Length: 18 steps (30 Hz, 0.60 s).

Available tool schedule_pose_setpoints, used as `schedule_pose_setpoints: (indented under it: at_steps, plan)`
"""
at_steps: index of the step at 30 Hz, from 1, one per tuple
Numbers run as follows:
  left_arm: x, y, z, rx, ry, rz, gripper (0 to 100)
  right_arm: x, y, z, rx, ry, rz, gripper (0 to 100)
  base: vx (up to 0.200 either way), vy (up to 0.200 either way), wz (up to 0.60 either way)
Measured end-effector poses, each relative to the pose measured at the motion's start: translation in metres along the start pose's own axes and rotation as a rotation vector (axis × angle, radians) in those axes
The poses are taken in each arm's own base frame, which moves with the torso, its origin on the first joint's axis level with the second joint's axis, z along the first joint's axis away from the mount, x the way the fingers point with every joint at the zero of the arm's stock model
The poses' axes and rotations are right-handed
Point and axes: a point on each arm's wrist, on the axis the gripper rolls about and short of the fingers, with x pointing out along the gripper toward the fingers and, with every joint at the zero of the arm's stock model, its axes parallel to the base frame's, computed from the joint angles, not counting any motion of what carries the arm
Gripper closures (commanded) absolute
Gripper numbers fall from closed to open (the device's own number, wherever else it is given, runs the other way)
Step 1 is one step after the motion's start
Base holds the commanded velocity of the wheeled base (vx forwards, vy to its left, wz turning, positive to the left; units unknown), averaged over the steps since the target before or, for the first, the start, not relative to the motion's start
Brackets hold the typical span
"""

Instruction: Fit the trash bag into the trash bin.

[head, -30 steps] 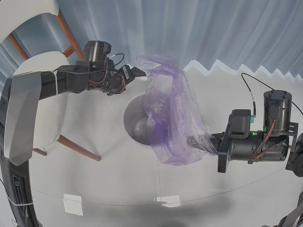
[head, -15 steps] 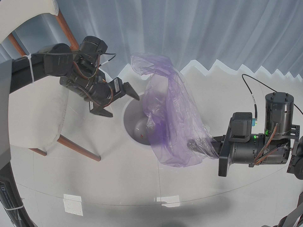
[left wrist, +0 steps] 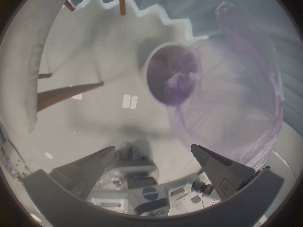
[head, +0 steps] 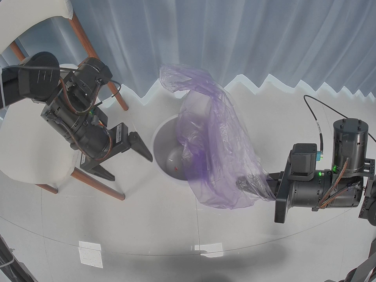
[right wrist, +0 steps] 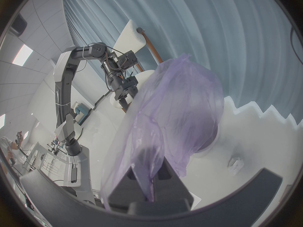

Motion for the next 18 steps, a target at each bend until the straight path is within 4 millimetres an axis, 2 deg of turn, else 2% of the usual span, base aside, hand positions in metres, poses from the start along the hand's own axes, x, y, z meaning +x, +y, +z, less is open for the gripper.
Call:
schedule_pose_setpoints:
  at_steps: [9, 18]
  plan:
    - [-0.001, -0.012, 0.024, 0.024, -0.339, -0.275, 0, -0.003, 0.001, -0.001, 0.004, 0.002, -0.014, 100, 0.0, 0.0, 0.0]
    - [-0.022, -0.018, 0.045, 0.069, -0.689, -0.583, 0, -0.006, 0.002, -0.003, 0.009, 0.001, -0.027, 100, 0.0, 0.0, 0.0]
